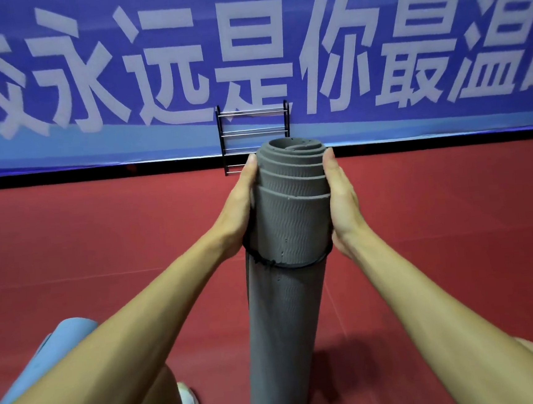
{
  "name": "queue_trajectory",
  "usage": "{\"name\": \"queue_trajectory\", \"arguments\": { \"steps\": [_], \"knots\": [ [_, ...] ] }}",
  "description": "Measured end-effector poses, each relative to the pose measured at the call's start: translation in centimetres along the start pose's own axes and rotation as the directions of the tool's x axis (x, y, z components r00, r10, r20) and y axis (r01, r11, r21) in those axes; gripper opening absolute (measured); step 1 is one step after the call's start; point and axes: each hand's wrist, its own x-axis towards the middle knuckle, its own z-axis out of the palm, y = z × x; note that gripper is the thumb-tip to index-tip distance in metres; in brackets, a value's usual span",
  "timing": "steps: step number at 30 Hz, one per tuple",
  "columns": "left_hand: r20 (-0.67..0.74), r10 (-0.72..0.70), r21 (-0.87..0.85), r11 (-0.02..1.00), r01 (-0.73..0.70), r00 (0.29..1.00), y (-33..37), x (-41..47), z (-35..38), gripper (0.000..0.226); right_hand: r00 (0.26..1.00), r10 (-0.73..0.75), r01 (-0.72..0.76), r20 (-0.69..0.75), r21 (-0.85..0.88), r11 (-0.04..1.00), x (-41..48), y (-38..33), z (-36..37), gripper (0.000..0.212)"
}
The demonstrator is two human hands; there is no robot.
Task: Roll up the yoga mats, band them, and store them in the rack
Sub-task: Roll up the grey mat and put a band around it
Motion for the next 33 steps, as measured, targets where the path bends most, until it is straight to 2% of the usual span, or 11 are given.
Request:
{"name": "queue_trajectory", "arguments": {
  "steps": [3, 6, 9, 12, 14, 17, 21, 24, 29, 31, 33],
  "knots": [
    [0.028, -0.043, 0.048, 0.998, 0.042, 0.999, 1.6, 0.6, -0.4, 0.054, 1.000, -0.006, 0.006, -0.002, -0.050, 0.999, 0.4, -2.0, -0.5, 0.071],
    [0.022, -0.216, 0.154, 0.965, 0.210, 0.976, 2.3, 0.6, -0.3, 0.049, 1.000, 0.023, -0.023, -0.006, -0.164, 0.986, -0.1, -2.4, -1.4, 0.060],
    [0.009, -0.350, 0.217, 0.915, 0.339, 0.937, 2.5, 1.0, -0.2, 0.030, 0.995, 0.094, -0.085, 0.026, -0.257, 0.963, -0.6, -2.2, -2.5, 0.041],
    [-0.003, -0.429, 0.245, 0.875, 0.417, 0.903, 3.7, 1.9, 0.7, 0.049, 0.970, 0.216, -0.179, 0.110, -0.278, 0.944, -0.1, -3.5, -2.7, 0.031],
    [-0.038, -0.470, 0.251, 0.849, 0.464, 0.882, 4.3, 2.7, 1.7, 0.060, 0.941, 0.306, -0.249, 0.144, -0.318, 0.915, 0.8, -4.4, -2.4, 0.046],
    [-0.165, -0.419, 0.335, 0.827, 0.450, 0.893, 4.5, 3.6, 3.1, 0.051, 0.910, 0.406, -0.336, 0.088, -0.419, 0.844, 1.8, -5.3, -1.5, 0.071],
    [-0.253, -0.365, 0.514, 0.734, 0.444, 0.896, 4.1, 3.5, 3.4, 0.041, 0.880, 0.474, -0.390, 0.040, -0.510, 0.767, 1.9, -5.8, -0.8, 0.066],
    [-0.265, -0.302, 0.637, 0.658, 0.401, 0.916, 3.8, 3.5, 3.4, 0.049, 0.929, 0.371, -0.269, 0.006, -0.677, 0.685, 2.2, -5.2, -0.7, 0.061],
    [-0.229, -0.193, 0.801, 0.519, 0.297, 0.954, 2.7, 3.5, 3.4, 0.043, 0.967, 0.253, -0.120, 0.028, -0.827, 0.550, 1.9, -4.2, -1.2, 0.061],
    [-0.218, -0.176, 0.828, 0.488, 0.277, 0.960, 1.6, 3.7, 3.3, 0.038, 0.968, 0.243, -0.077, 0.055, -0.863, 0.500, 1.9, -4.0, -1.5, 0.059],
    [-0.221, -0.175, 0.816, 0.506, 0.280, 0.959, 1.1, 3.8, 3.4, 0.035, 0.967, 0.242, -0.033, 0.081, -0.901, 0.433, 1.8, -3.8, -1.7, 0.057]
  ]
}}
